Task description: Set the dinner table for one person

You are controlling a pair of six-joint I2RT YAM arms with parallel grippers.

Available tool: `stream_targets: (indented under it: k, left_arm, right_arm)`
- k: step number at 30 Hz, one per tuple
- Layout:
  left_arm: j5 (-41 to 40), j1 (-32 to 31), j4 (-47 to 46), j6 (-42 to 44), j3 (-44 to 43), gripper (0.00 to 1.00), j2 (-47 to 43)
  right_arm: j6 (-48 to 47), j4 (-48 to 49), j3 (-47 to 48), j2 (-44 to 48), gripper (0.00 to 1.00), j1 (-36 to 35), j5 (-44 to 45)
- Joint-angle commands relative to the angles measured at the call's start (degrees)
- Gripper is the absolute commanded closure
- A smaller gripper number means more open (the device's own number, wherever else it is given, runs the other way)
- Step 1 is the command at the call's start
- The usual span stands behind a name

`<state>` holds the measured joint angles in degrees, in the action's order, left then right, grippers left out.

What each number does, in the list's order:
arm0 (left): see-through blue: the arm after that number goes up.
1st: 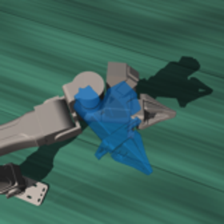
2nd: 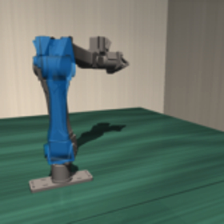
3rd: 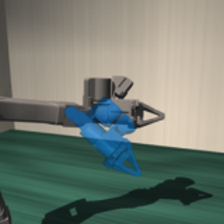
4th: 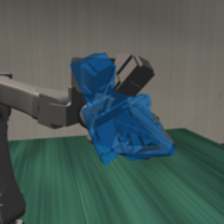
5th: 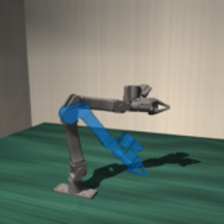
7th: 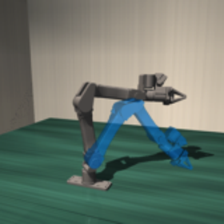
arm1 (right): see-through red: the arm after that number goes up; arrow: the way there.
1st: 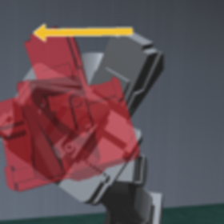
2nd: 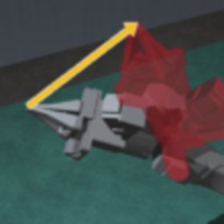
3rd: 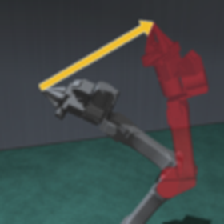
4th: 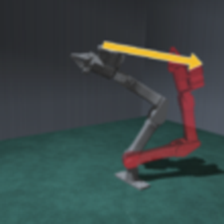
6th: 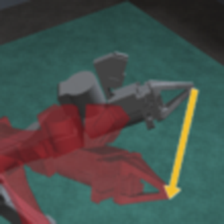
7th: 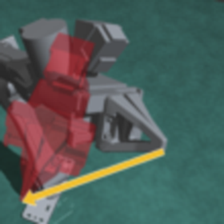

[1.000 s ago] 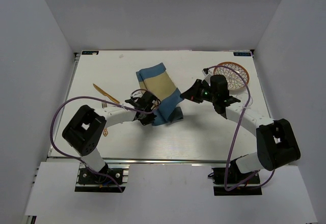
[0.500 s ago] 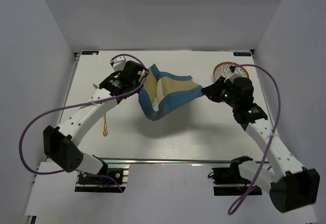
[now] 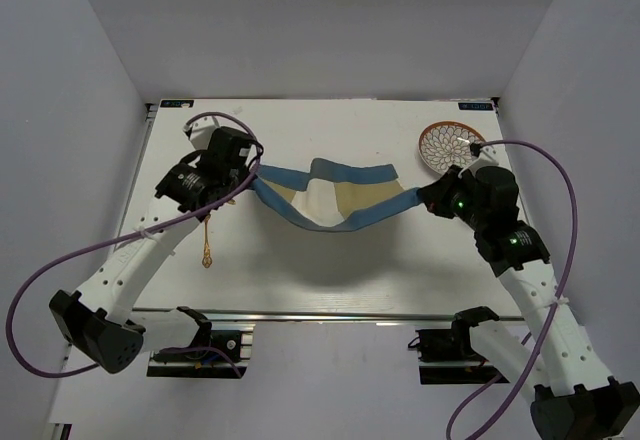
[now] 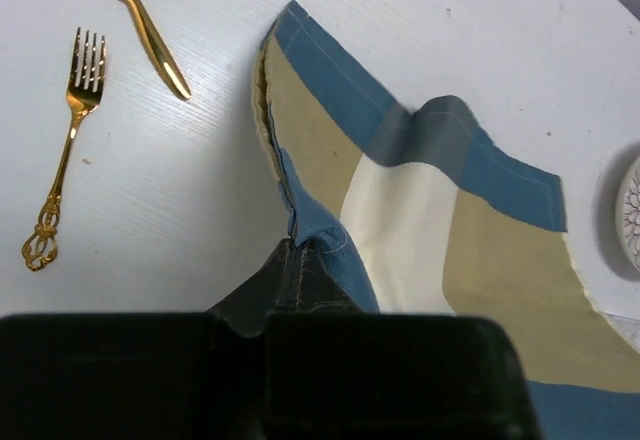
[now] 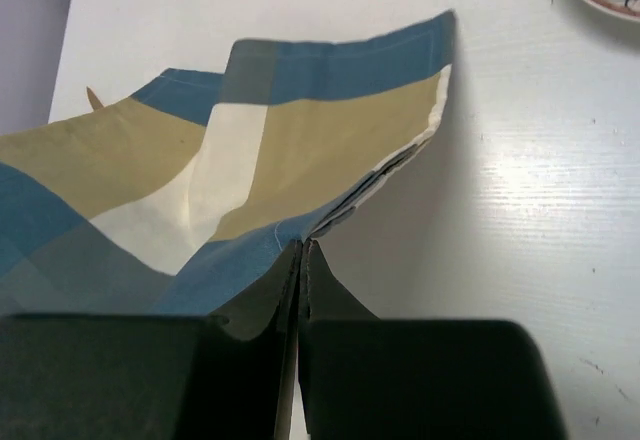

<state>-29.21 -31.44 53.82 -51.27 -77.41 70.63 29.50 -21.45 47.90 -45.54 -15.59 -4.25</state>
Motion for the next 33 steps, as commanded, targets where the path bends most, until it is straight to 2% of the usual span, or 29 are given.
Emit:
stream_targets:
  k: [1,5,12,15,17,18,19,21,22,23,26,28,31,33]
  left_arm:
    - [-0.6,0.5,2.2,-1.9,2.5,1.0,-1.5]
    - [-2.3,1.0,0.0,-2.7,7.6,1.0,-8.4]
    - [-2.3,1.0,1.8,-0.4,0.7,1.0,-7.1]
    - [-0.2,1.0,1.5,-0.7,2.1,1.0,-6.7]
    - [1.4,1.0,0.5,-1.1,6.4,1.0,-8.0]
    - [1.8,1.0,-0.6,-1.2,8.1,1.0,-9.9]
    - [2.1,0.3,-0.6,-1.6,9.5,0.79,-11.0]
    - [3.1,-0.2,-1.4,-2.1,13.6,0.55,-13.7]
    - [3.8,-0.2,-1.3,-2.4,14.6,0.09,-16.2]
    - [4.3,-0.2,-1.4,-2.1,16.0,0.02,-17.7]
    - [4.9,-0.2,-0.6,-1.3,16.3,0.02,-21.1]
    - [5.1,-0.2,-2.0,0.9,16.8,0.02,-21.2]
    - [8.5,-0.2,-5.0,2.6,17.3,0.02,-16.9]
    - [10.8,-0.7,-5.1,2.7,16.5,0.02,-9.2]
  right_arm:
    - [-0.4,-1.2,0.1,0.9,1.0,0.5,-0.5]
    - [-0.8,-3.6,0.1,4.8,1.0,0.8,3.0]
    - [-2.9,-7.5,7.7,4.6,1.0,0.7,3.0]
    - [-3.3,-7.5,5.6,3.4,1.0,0.7,2.1]
    - [-3.2,-6.9,2.2,4.1,1.0,0.7,0.8]
    - [-2.9,-6.1,1.2,5.0,0.93,0.7,0.8]
    - [-2.9,-5.8,0.3,6.3,0.8,0.7,0.9]
    - [-2.7,-6.0,-0.7,7.6,0.39,0.6,0.9]
    - [-2.6,-6.3,-0.6,8.3,0.16,0.7,0.9]
    - [-2.6,-6.6,-0.4,8.5,0.11,0.8,0.8]
    - [-3.6,-7.1,0.5,7.6,0.11,0.7,0.6]
    - [-4.1,-7.2,0.4,3.8,0.11,0.5,-0.4]
    - [-4.6,-6.1,-1.2,-4.4,0.11,0.0,-3.7]
    - [-4.6,-4.2,-3.3,-8.0,0.11,-0.7,-3.6]
